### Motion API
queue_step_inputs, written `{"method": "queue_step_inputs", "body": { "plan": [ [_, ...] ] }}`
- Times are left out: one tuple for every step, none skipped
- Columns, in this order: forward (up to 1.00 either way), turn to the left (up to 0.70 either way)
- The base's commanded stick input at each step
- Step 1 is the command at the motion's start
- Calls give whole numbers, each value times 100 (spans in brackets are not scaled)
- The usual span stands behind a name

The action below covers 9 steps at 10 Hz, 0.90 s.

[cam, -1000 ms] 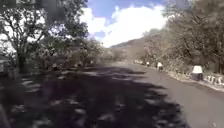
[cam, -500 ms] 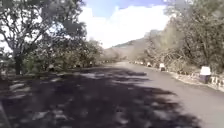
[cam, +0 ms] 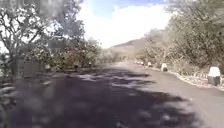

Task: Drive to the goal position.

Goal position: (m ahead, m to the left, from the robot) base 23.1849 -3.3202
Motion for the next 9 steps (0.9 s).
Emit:
{"method": "queue_step_inputs", "body": {
  "plan": [
    [70, 0],
    [70, 0],
    [70, 0],
    [70, 0],
    [70, 0],
    [70, 0],
    [70, 0],
    [70, 0],
    [70, 0]
  ]
}}
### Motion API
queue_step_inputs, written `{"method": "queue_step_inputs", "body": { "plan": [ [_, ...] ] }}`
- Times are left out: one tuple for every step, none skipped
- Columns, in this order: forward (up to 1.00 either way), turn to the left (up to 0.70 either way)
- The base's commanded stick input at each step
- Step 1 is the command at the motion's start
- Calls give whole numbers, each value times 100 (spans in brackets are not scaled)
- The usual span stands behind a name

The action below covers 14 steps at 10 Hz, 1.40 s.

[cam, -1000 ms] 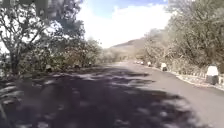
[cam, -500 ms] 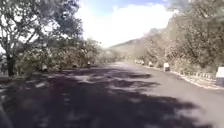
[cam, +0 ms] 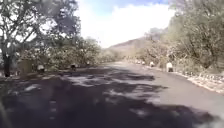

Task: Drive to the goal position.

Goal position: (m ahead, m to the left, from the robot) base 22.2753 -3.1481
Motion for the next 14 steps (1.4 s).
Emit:
{"method": "queue_step_inputs", "body": {
  "plan": [
    [70, 0],
    [70, 0],
    [70, 0],
    [70, 0],
    [70, 0],
    [70, 0],
    [70, 0],
    [70, 0],
    [70, 0],
    [70, 0],
    [70, 0],
    [70, 0],
    [70, 0],
    [70, 0]
  ]
}}
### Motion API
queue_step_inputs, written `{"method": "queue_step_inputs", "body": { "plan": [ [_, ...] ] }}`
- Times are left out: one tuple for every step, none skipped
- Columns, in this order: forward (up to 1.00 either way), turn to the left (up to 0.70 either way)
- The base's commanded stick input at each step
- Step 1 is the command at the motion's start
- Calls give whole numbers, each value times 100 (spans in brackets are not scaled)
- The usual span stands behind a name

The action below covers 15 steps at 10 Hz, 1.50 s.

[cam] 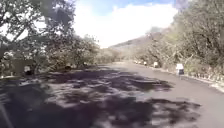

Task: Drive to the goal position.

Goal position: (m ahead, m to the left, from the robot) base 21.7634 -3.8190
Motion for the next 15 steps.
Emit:
{"method": "queue_step_inputs", "body": {
  "plan": [
    [70, 0],
    [70, 0],
    [70, 0],
    [70, 0],
    [70, 0],
    [70, 0],
    [70, 0],
    [70, 0],
    [70, 0],
    [70, 0],
    [70, 0],
    [70, -33],
    [70, -18],
    [70, -3],
    [70, 0]
  ]
}}
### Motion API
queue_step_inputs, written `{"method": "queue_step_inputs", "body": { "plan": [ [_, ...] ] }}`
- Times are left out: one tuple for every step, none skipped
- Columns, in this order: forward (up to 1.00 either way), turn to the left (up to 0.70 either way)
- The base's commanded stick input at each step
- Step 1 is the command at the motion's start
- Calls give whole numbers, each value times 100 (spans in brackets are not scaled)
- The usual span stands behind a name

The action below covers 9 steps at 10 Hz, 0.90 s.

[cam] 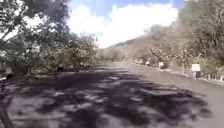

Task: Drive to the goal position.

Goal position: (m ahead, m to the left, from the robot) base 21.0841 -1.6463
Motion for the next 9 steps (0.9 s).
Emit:
{"method": "queue_step_inputs", "body": {
  "plan": [
    [70, 0],
    [70, 0],
    [70, 0],
    [70, 0],
    [70, 0],
    [70, 0],
    [70, 0],
    [70, 0],
    [70, 0]
  ]
}}
